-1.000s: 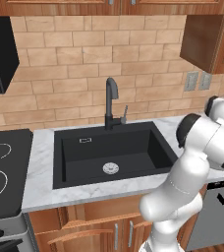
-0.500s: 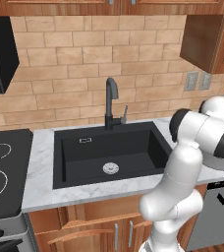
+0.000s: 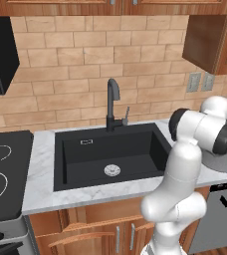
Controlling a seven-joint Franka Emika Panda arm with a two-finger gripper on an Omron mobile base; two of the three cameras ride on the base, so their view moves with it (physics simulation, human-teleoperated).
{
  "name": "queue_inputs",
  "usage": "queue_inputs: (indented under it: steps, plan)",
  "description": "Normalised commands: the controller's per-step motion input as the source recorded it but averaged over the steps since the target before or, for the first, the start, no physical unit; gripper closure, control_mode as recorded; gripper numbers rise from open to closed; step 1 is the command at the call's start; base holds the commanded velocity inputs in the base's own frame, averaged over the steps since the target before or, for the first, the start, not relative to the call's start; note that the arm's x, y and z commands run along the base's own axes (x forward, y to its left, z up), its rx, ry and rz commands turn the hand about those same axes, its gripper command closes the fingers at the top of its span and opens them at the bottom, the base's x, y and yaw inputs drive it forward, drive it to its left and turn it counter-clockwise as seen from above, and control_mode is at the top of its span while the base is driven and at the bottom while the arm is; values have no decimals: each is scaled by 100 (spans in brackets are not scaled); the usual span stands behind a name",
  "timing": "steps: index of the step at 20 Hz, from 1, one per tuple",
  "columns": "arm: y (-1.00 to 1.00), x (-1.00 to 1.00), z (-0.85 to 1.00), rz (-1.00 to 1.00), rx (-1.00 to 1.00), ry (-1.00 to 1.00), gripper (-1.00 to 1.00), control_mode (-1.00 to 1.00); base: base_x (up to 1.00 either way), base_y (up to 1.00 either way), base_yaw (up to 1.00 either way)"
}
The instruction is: Dump the broccoli from the pot into the sink. Then turn on the water and wash the broccoli. Then turn off the water and put the broccoli back in the pot.
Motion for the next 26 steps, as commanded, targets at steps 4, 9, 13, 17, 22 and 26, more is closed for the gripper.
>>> queue_inputs:
  steps: [4,9,13,17,22,26]
  plan:
    - [0,14,-16,0,0,0,100,-100,0,0,0]
    - [-1,9,-10,0,0,0,-100,-100,0,0,0]
    - [-18,0,0,0,0,0,-100,-100,0,0,0]
    - [-9,-2,5,0,0,0,-100,-100,0,0,0]
    - [0,-10,51,0,0,0,-100,-100,0,0,0]
    - [0,-11,67,0,0,0,-100,-100,0,0,0]
